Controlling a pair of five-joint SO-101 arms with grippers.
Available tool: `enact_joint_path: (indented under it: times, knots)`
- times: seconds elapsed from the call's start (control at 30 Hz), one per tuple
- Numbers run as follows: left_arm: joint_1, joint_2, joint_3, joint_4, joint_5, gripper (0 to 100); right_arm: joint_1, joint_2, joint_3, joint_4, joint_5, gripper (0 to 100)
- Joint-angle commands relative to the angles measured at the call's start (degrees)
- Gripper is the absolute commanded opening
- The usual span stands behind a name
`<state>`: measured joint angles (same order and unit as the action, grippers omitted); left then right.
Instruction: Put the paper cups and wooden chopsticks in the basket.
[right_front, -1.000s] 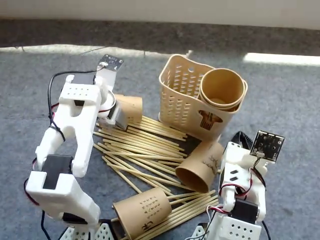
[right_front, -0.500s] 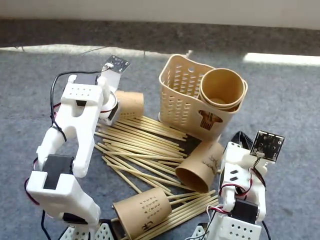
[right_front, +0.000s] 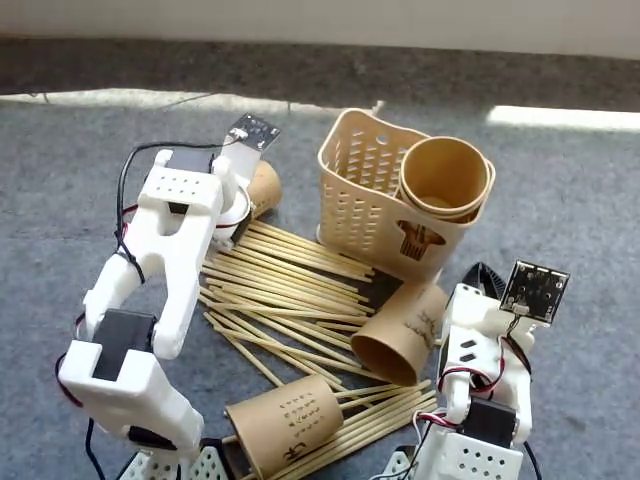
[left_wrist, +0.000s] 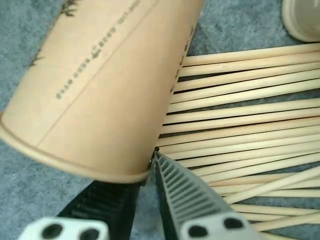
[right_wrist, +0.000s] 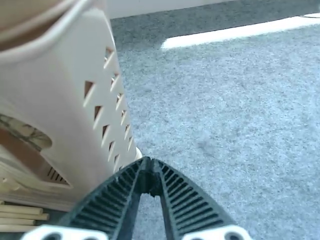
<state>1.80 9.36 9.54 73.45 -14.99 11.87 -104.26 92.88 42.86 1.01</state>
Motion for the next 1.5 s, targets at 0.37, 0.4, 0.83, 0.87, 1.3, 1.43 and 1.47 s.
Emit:
enact_joint_path:
  times: [0.37,0.4,0.83,0.87,1.3,1.43,1.47]
  knots:
    - [-8.7,-12.5,-10.4,15.2,-23.5,0,-0.6,-0.3,-0.4,-1.3,0.7,1.1]
    - [-9.5,-12.6,-10.6,15.3,-25.9,1,-0.6,-0.3,-0.4,-1.3,0.7,1.1]
    - [-12.5,-12.6,-16.9,25.9,-56.4,1,-0.6,-0.3,-0.4,-1.3,0.7,1.1]
    - [-12.3,-12.6,-16.6,25.9,-57.3,1,-0.6,-0.3,-0.4,-1.3,0.7,1.1]
    - [-8.5,-12.2,-13.3,26.1,-57.8,14,-0.6,-0.3,-0.4,-1.3,0.7,1.1]
    - [-7.5,-12.1,-11.9,26.0,-57.8,15,-0.6,-0.3,-0.4,-1.3,0.7,1.1]
    - [-7.2,-12.1,-11.3,26.0,-57.3,15,-0.6,-0.3,-0.4,-1.3,0.7,1.1]
